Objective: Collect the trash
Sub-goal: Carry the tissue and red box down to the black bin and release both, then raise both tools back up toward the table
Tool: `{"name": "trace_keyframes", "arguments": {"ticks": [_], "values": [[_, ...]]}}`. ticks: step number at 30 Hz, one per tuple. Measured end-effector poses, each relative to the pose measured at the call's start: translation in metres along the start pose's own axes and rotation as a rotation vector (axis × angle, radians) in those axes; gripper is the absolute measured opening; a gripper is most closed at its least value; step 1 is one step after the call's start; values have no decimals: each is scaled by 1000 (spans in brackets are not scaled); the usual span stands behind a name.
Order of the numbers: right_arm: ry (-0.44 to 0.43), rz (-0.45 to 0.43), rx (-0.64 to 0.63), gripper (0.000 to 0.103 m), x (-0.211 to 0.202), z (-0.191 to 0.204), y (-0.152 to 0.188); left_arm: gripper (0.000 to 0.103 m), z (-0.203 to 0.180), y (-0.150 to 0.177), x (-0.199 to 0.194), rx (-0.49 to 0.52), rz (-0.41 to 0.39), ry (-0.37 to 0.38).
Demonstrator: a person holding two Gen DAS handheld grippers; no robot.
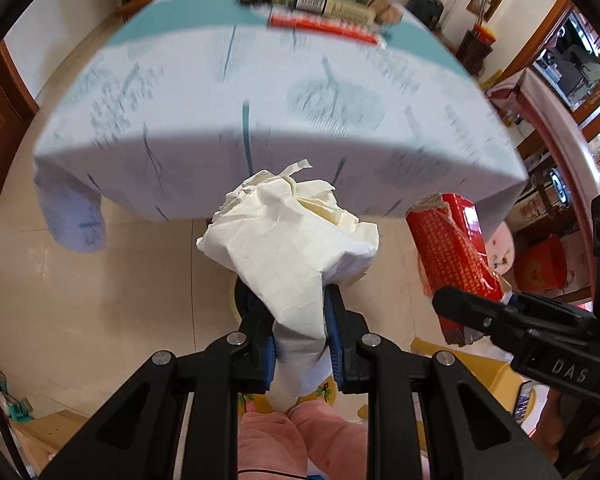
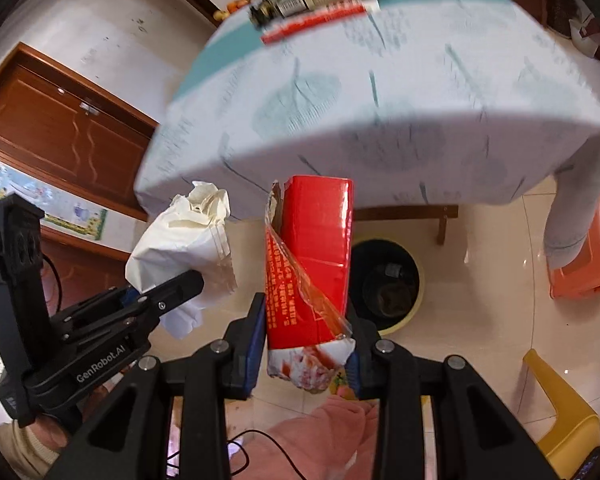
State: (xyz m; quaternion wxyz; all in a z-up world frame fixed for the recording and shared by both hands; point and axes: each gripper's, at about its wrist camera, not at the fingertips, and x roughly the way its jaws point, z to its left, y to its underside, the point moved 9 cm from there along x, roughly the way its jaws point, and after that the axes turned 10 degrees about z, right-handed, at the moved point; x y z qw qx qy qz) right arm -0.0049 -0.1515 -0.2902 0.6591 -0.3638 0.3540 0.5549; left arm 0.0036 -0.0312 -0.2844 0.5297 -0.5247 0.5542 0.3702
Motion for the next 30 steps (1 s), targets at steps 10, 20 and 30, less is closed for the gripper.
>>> {"name": "trace_keyframes", "arguments": {"ticks": [10,20,30], "values": [[8,37,113,34,134,-63,-1,20,38,13,137,-7,85,8],[44,90,144,46,242,-104,-11,56,62,4,237,-2,105,-2],[53,58,156,73,246,-110,-13,62,83,-1,239,-50,61,-24]]}}
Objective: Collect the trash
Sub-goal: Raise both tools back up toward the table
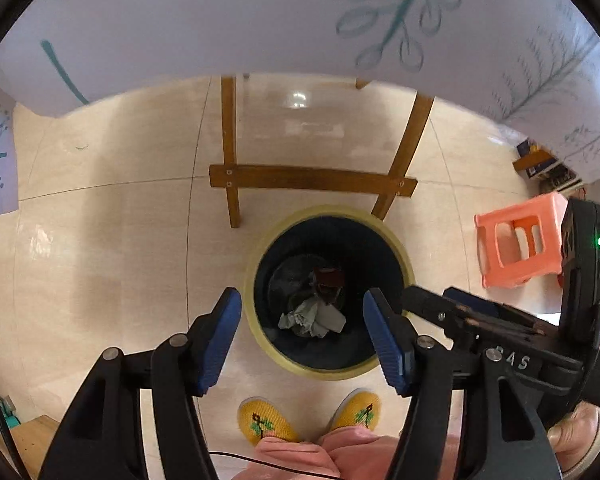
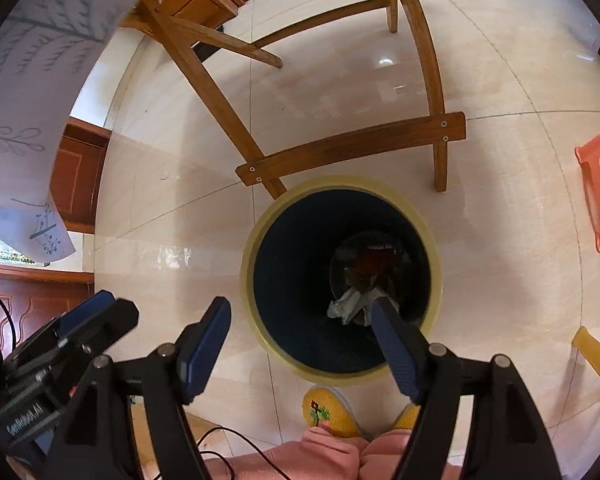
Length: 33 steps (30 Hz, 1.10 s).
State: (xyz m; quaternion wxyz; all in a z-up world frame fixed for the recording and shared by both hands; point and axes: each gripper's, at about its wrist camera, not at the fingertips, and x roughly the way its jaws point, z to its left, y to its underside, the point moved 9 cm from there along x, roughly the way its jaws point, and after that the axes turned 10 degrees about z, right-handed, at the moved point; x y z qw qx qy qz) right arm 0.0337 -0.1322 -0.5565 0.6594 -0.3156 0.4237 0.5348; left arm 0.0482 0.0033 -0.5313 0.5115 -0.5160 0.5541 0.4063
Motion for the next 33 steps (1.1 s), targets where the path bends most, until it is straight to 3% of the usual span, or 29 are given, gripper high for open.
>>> {"name": "trace_keyframes", "arguments": {"ticks": [4,12,21,30,33], "values": [[9,-25,-17,73,-16,8,-2,62,2,-6,-18,-4,-41,4],[2,-52,-53,73,-82,51,8,62,-5,-10,-104,22,-96,-5],[21,-88,-154,73,-193,115,25,62,-8,-15,-243,19,-176,18],[31,-233,-206,73,-313,178,29,64,-22,-35,-386,104,-316,43],[49,-293,-224,73,-344,194,29,70,-27,-41,-423,139,-381,45]]}}
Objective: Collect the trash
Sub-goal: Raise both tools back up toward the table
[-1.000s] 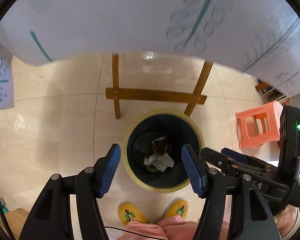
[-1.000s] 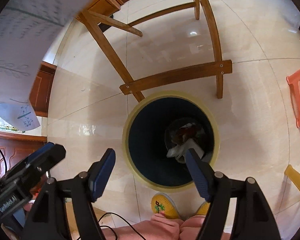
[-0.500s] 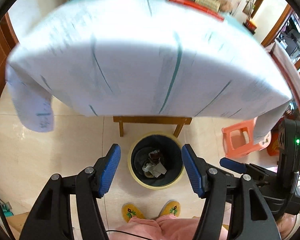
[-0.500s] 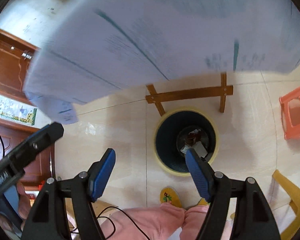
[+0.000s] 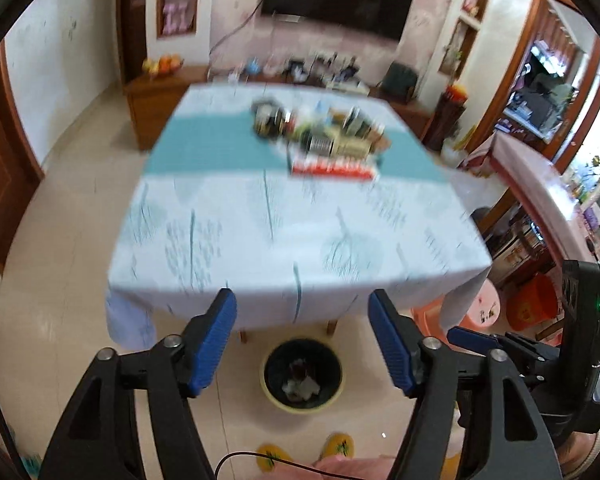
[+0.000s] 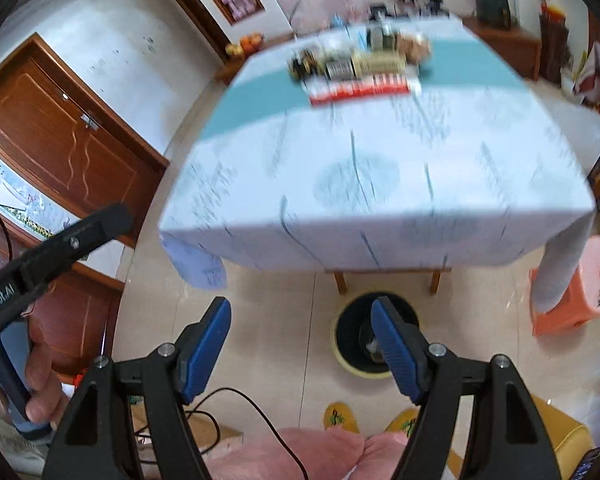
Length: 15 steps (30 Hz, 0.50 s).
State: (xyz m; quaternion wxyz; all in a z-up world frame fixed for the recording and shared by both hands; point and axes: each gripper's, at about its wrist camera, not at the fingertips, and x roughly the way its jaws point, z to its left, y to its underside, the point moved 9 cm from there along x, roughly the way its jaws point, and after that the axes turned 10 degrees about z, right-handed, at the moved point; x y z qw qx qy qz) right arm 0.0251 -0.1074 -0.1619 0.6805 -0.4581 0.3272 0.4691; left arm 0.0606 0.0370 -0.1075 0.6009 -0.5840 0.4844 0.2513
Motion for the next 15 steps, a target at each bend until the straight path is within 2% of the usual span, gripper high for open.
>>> {"name": "trace_keyframes", "arguments": {"ticks": [6,11,15], "values": [[52,-114,-58,73,-49,22,-26,72,-9,-40,-48,58,-105,25],[77,-195,-72,73,-78,25,-50,73,-17,-69,-68,75,-160,44],[90,-225,-69,73,-90,18,-68,74,-20,-87,-75,72,-179,46]]}}
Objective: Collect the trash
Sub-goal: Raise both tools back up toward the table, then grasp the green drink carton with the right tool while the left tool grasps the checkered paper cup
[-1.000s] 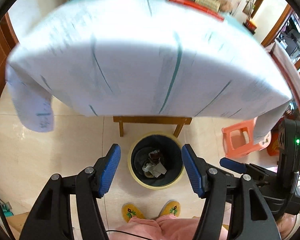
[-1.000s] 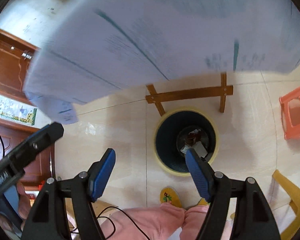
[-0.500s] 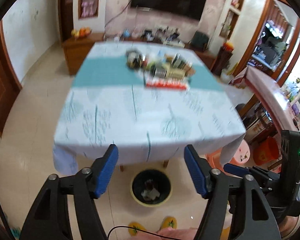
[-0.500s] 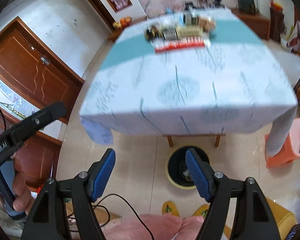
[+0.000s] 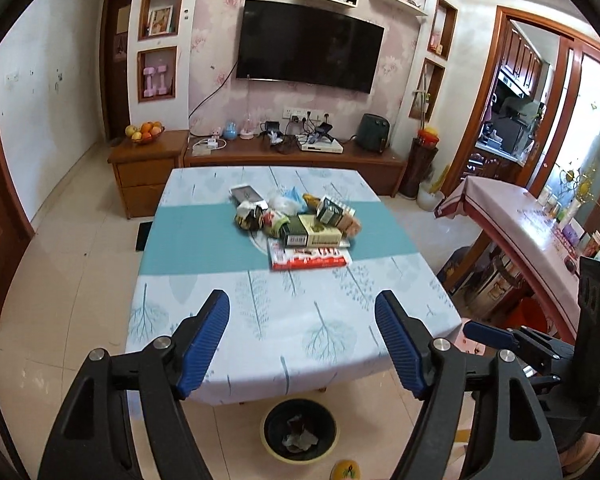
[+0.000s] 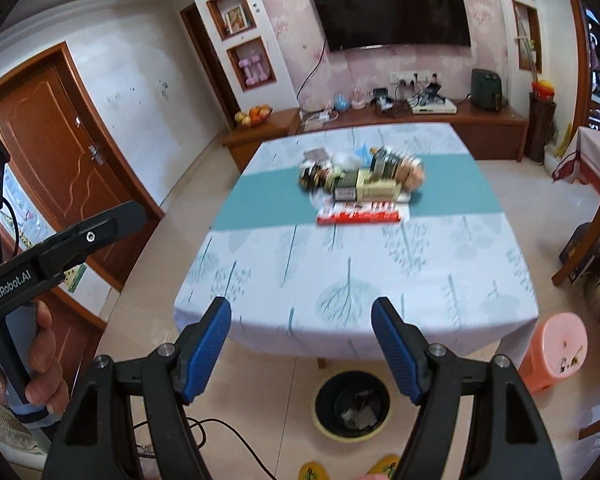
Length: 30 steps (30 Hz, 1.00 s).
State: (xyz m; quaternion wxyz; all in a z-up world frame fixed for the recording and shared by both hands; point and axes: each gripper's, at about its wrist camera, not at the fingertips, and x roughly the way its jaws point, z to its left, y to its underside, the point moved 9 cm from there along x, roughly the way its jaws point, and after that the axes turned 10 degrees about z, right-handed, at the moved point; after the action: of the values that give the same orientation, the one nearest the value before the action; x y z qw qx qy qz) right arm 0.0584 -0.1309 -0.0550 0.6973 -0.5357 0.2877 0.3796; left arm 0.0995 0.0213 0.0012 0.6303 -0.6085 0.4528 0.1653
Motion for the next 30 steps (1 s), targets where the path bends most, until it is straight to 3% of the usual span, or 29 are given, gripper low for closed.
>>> {"name": "trace_keyframes", "arguments": {"ticks": [10,14,22,30], "values": [[3,-8,-33,73,30,-56,-78,75,13,-47,45,-97,14,-50],[-17,22,-70,73,63,-87,-122,75,18,-74,78,-130,12,-122],[-44,162,-158,73,158,-145,-194,75,28,-111,183,-299,160,-149],[-92,308,-251,73,251,-183,-216,75,22,-116,267,-390,281,-161]]}}
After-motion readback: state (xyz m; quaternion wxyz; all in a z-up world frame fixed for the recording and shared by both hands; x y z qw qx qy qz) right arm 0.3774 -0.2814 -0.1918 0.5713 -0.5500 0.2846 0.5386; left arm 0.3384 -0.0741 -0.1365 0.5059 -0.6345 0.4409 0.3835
